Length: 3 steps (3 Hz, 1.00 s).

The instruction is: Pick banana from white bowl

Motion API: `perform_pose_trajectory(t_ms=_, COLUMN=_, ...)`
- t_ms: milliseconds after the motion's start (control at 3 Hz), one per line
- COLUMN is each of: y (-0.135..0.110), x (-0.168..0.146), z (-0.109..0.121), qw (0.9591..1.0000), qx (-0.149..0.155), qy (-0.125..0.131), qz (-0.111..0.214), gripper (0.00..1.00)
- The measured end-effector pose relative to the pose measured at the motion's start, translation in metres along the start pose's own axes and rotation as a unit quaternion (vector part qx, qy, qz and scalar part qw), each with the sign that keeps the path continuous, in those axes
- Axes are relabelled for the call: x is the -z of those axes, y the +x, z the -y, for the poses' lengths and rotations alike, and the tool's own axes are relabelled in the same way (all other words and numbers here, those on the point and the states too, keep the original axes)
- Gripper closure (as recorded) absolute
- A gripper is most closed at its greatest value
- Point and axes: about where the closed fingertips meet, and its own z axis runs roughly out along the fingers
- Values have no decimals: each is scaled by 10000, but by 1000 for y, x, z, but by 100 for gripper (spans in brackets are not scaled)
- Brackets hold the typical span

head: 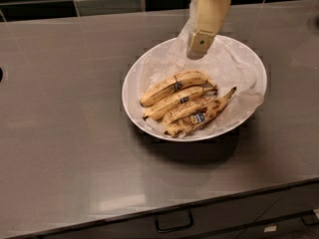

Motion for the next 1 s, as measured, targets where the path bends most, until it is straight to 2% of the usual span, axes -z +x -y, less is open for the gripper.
perform_pose_trajectory(t_ms=333, y=5, x=-30, z=0, qw=9988, qx=57, qy=-479, qz=-44, gripper=0)
perform_pose_trajectory(t_ms=667, y=14, x=-50, z=-15, qw=9959, qx=-106, qy=-896, qz=-20, gripper=17)
perform_pose_trajectory(t_ms=1000, y=15, x=-68, z=-31, qw=9912, qx=-214, qy=-1306, qz=56, gripper=21)
